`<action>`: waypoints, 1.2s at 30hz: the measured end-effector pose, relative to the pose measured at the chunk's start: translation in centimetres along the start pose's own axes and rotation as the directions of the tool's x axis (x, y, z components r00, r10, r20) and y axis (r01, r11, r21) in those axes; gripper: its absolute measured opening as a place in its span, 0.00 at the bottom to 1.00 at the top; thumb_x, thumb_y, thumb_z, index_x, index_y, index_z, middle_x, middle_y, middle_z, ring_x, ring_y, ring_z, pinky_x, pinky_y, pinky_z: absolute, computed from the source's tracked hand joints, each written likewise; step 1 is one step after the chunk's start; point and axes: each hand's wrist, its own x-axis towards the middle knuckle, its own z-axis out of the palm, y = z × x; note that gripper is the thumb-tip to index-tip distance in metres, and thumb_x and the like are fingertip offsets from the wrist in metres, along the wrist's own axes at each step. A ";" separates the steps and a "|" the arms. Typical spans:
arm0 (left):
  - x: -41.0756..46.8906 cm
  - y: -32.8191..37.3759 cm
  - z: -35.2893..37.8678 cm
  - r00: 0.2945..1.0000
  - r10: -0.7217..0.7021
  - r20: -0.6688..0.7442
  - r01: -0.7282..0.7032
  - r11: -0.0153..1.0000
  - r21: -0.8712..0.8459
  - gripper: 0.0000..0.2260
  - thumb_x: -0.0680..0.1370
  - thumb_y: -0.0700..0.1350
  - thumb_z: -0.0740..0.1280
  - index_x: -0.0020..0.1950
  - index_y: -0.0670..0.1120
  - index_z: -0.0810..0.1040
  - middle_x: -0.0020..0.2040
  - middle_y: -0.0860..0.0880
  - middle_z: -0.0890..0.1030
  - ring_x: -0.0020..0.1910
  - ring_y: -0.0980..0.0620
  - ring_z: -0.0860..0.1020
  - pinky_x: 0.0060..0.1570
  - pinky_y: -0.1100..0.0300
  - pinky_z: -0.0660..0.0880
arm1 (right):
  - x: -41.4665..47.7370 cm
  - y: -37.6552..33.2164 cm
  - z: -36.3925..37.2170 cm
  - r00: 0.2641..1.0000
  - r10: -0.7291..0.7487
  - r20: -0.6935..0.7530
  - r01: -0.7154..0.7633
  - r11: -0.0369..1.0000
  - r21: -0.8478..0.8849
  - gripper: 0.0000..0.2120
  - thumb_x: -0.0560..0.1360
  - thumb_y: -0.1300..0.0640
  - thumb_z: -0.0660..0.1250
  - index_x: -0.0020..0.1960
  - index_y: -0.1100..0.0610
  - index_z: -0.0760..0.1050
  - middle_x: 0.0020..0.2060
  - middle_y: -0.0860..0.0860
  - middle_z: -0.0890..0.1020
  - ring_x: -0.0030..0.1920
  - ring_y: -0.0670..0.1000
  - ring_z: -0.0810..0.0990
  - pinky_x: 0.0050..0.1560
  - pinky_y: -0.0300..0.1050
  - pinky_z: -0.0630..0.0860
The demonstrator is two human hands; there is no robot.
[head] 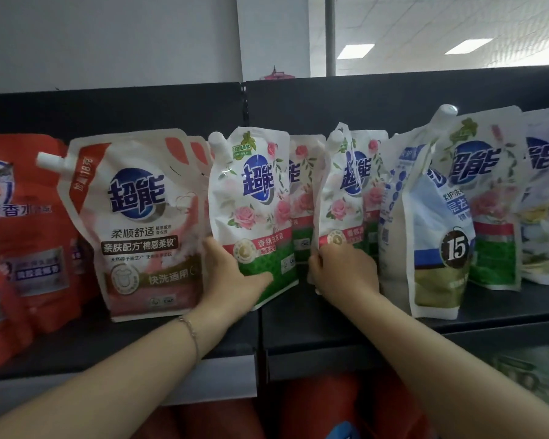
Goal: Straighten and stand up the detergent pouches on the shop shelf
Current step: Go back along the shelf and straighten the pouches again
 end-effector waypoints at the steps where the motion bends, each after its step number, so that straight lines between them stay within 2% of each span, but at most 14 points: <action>1: 0.1 0.2 0.2 1.000 -0.013 -0.002 0.013 1.000 -0.011 0.39 0.62 0.41 0.81 0.58 0.51 0.54 0.60 0.50 0.66 0.60 0.53 0.67 0.60 0.59 0.67 | -0.3 0.1 0.1 1.000 -0.010 -0.019 0.010 1.000 0.005 0.18 0.81 0.51 0.55 0.35 0.54 0.72 0.31 0.49 0.75 0.33 0.52 0.75 0.32 0.43 0.67; 5: 2.0 0.9 0.8 0.990 -0.130 0.054 0.133 0.989 -0.058 0.43 0.58 0.43 0.84 0.57 0.48 0.54 0.60 0.49 0.69 0.61 0.52 0.70 0.62 0.56 0.71 | -0.7 0.4 -0.3 0.997 -0.015 -0.079 0.016 1.000 0.012 0.20 0.81 0.50 0.55 0.35 0.54 0.76 0.30 0.49 0.77 0.32 0.51 0.77 0.35 0.44 0.75; 9: 3.8 0.5 1.9 0.983 -0.149 0.103 0.159 0.983 -0.094 0.42 0.60 0.40 0.83 0.58 0.48 0.53 0.64 0.48 0.70 0.65 0.50 0.70 0.68 0.52 0.68 | -1.2 0.5 -0.5 0.992 -0.059 -0.111 0.059 0.998 -0.001 0.20 0.81 0.49 0.57 0.34 0.54 0.76 0.28 0.47 0.75 0.31 0.50 0.76 0.35 0.44 0.73; 12: 5.1 0.5 3.1 0.968 -0.137 0.209 0.169 0.975 -0.143 0.38 0.63 0.34 0.80 0.56 0.48 0.53 0.59 0.53 0.72 0.63 0.54 0.69 0.68 0.56 0.64 | -1.4 0.7 0.1 0.959 -0.139 -0.249 0.140 0.990 -0.015 0.19 0.75 0.54 0.68 0.25 0.54 0.71 0.21 0.47 0.70 0.22 0.50 0.70 0.26 0.39 0.66; 14: 6.2 0.2 3.9 0.950 -0.133 0.281 0.179 0.973 -0.144 0.36 0.64 0.36 0.79 0.58 0.48 0.56 0.66 0.49 0.71 0.66 0.52 0.69 0.69 0.53 0.64 | -1.3 0.9 0.8 0.925 -0.182 -0.335 0.175 0.983 -0.051 0.20 0.68 0.58 0.74 0.21 0.54 0.69 0.17 0.48 0.68 0.17 0.50 0.66 0.22 0.37 0.65; 16: 7.2 -0.3 4.4 0.938 -0.175 0.300 0.225 0.964 -0.139 0.35 0.67 0.39 0.78 0.63 0.48 0.58 0.68 0.47 0.69 0.67 0.49 0.69 0.62 0.55 0.66 | -1.1 1.0 1.2 0.902 -0.207 -0.380 0.195 0.978 -0.069 0.20 0.67 0.57 0.72 0.21 0.53 0.68 0.17 0.48 0.68 0.16 0.49 0.65 0.19 0.38 0.64; 18: 7.7 -0.3 4.3 0.944 -0.204 0.259 0.224 0.973 -0.049 0.41 0.65 0.40 0.80 0.67 0.50 0.57 0.67 0.43 0.69 0.65 0.46 0.70 0.55 0.60 0.66 | -1.1 1.1 1.2 0.887 -0.222 -0.405 0.212 0.975 -0.070 0.18 0.67 0.56 0.67 0.21 0.53 0.68 0.17 0.47 0.68 0.16 0.49 0.64 0.18 0.39 0.63; 21: 8.6 -0.1 4.7 0.931 -0.216 0.293 0.220 0.975 0.021 0.34 0.69 0.39 0.78 0.59 0.47 0.53 0.71 0.44 0.66 0.65 0.50 0.68 0.53 0.70 0.64 | -1.1 1.2 1.2 0.865 -0.233 -0.445 0.235 0.971 -0.053 0.19 0.69 0.55 0.62 0.21 0.52 0.66 0.17 0.47 0.68 0.17 0.49 0.64 0.19 0.38 0.62; 22: 8.8 0.3 4.7 0.923 -0.219 0.315 0.213 0.976 0.054 0.34 0.68 0.41 0.78 0.60 0.44 0.54 0.71 0.45 0.65 0.67 0.50 0.67 0.55 0.71 0.60 | -1.1 1.2 1.2 0.857 -0.244 -0.453 0.252 0.967 -0.044 0.19 0.70 0.55 0.59 0.21 0.52 0.65 0.18 0.47 0.67 0.17 0.48 0.63 0.19 0.37 0.61; 24: 8.8 0.6 4.7 0.926 -0.210 0.314 0.165 0.973 0.162 0.46 0.62 0.50 0.82 0.67 0.40 0.56 0.71 0.47 0.67 0.70 0.49 0.66 0.60 0.66 0.59 | -1.1 1.1 1.1 0.861 -0.258 -0.439 0.274 0.961 -0.027 0.19 0.71 0.53 0.57 0.22 0.52 0.64 0.18 0.46 0.67 0.17 0.48 0.63 0.19 0.38 0.60; 26: 9.0 -0.2 4.4 0.942 -0.186 0.280 0.118 0.963 0.242 0.59 0.50 0.66 0.80 0.71 0.40 0.60 0.67 0.46 0.72 0.67 0.46 0.71 0.66 0.59 0.65 | -1.3 1.2 1.0 0.887 -0.263 -0.379 0.280 0.960 -0.010 0.19 0.72 0.54 0.59 0.22 0.52 0.65 0.19 0.46 0.68 0.18 0.48 0.65 0.19 0.40 0.63; 27: 8.9 -0.7 4.1 0.945 -0.179 0.273 0.103 0.957 0.270 0.60 0.48 0.68 0.78 0.71 0.39 0.62 0.65 0.45 0.73 0.65 0.45 0.73 0.66 0.54 0.69 | -1.3 1.2 0.9 0.904 -0.258 -0.341 0.275 0.961 0.002 0.19 0.72 0.55 0.62 0.23 0.52 0.66 0.20 0.46 0.68 0.19 0.49 0.66 0.20 0.41 0.64; 32: 6.5 -1.0 1.5 0.919 -0.188 0.348 0.071 0.944 0.323 0.45 0.66 0.52 0.79 0.73 0.38 0.58 0.65 0.48 0.73 0.65 0.47 0.73 0.58 0.58 0.72 | -1.4 0.5 -0.4 0.956 -0.251 -0.155 0.255 0.967 0.008 0.21 0.79 0.53 0.59 0.27 0.51 0.64 0.28 0.50 0.74 0.30 0.54 0.76 0.33 0.44 0.71; 36: 4.6 -0.1 -0.3 0.936 -0.118 0.330 0.022 0.960 0.281 0.21 0.77 0.52 0.69 0.64 0.44 0.68 0.56 0.50 0.76 0.44 0.57 0.75 0.35 0.68 0.70 | -1.5 -1.6 -1.1 0.969 -0.232 -0.087 0.227 0.972 -0.069 0.19 0.81 0.52 0.55 0.35 0.56 0.75 0.32 0.51 0.76 0.33 0.53 0.77 0.37 0.45 0.77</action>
